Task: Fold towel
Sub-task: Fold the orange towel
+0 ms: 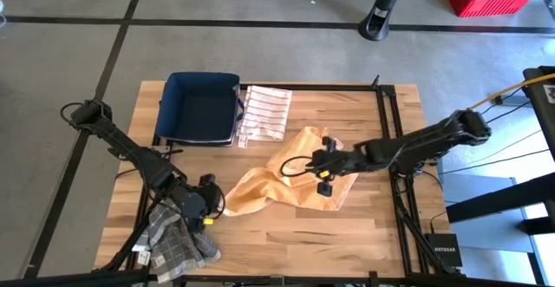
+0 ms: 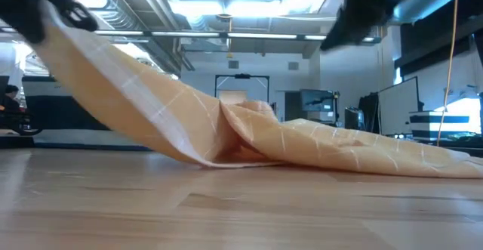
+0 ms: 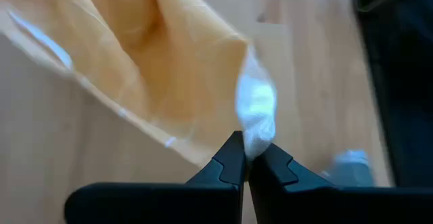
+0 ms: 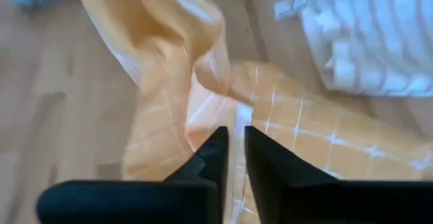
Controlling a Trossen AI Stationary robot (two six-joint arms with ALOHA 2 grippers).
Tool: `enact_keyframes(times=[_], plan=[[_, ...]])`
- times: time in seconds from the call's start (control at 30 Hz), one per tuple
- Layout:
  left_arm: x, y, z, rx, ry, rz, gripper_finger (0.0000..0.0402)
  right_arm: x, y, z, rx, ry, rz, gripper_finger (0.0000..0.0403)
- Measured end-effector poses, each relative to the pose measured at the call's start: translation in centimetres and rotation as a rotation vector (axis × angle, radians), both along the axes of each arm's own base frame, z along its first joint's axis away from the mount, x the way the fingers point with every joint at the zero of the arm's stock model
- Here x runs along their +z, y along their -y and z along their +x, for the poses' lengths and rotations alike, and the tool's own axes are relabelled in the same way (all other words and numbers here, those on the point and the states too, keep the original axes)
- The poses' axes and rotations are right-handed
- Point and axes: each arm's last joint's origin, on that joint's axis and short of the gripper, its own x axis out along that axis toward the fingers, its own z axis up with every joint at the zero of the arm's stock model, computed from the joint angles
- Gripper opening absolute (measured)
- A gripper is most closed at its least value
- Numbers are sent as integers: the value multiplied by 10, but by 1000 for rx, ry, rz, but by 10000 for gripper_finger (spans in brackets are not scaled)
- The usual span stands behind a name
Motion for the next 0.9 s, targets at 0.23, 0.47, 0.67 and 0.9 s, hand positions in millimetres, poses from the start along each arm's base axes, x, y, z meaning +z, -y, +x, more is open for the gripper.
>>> enact_keyframes(times=[0.23,0.47,0.67,0.9], plan=[[-1,8,-8,-22,-26,-6,5,-64,1,37,61,-26,-110,131],[-1,7,-7,-5,-13,9,5,-105,22,59,93,-80,-142,155],[-1,6,-6,10,-14,4,5,-111,27,65,196,-57,-38,156],[-2,5,-7,21,-27,5,5,-119,29,64,206,-106,-58,156]])
